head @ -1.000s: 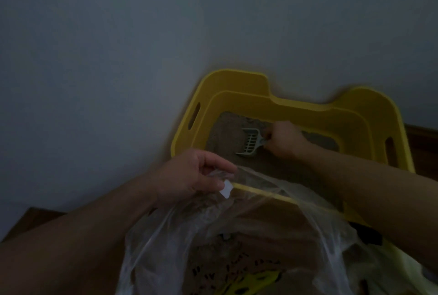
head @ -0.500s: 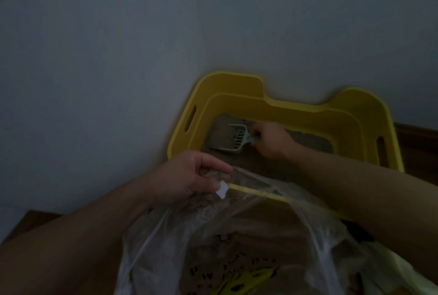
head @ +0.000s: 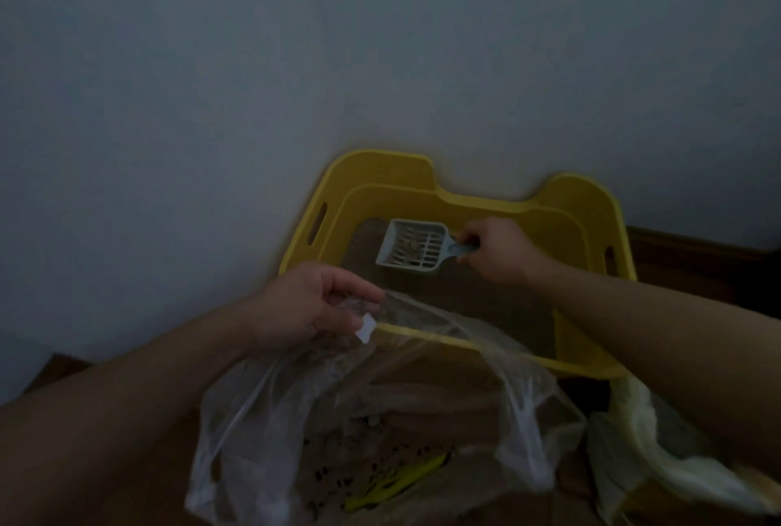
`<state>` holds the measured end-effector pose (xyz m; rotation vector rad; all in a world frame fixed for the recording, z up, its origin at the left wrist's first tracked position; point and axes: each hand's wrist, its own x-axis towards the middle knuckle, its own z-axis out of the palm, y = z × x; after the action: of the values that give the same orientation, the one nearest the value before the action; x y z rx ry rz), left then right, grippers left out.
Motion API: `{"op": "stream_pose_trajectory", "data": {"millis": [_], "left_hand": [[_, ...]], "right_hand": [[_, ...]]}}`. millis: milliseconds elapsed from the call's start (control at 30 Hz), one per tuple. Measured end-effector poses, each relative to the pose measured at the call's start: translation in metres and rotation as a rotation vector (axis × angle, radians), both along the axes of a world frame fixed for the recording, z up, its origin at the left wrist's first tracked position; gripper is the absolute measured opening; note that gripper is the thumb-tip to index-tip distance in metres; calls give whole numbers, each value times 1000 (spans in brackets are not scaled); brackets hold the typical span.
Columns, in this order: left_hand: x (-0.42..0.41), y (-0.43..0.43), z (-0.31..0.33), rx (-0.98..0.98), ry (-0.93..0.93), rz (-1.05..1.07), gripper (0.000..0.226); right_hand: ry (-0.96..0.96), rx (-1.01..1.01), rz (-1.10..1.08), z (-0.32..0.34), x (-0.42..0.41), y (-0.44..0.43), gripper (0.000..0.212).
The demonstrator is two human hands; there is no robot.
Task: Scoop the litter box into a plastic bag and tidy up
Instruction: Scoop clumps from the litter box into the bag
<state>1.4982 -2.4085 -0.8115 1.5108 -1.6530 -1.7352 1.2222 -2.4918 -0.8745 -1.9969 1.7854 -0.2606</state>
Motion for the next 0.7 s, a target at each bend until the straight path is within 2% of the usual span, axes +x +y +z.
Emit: {"op": "stream_pose_trajectory", "data": {"millis": [467,700], "left_hand": [[2,7,7,-41,-23,-8,40],[2,10,9,-56,-61,-42,43]], "right_hand": [[-15,-19,-75,20,-23,16,26],[-95,-25,-52,43,-25,29,24]]}}
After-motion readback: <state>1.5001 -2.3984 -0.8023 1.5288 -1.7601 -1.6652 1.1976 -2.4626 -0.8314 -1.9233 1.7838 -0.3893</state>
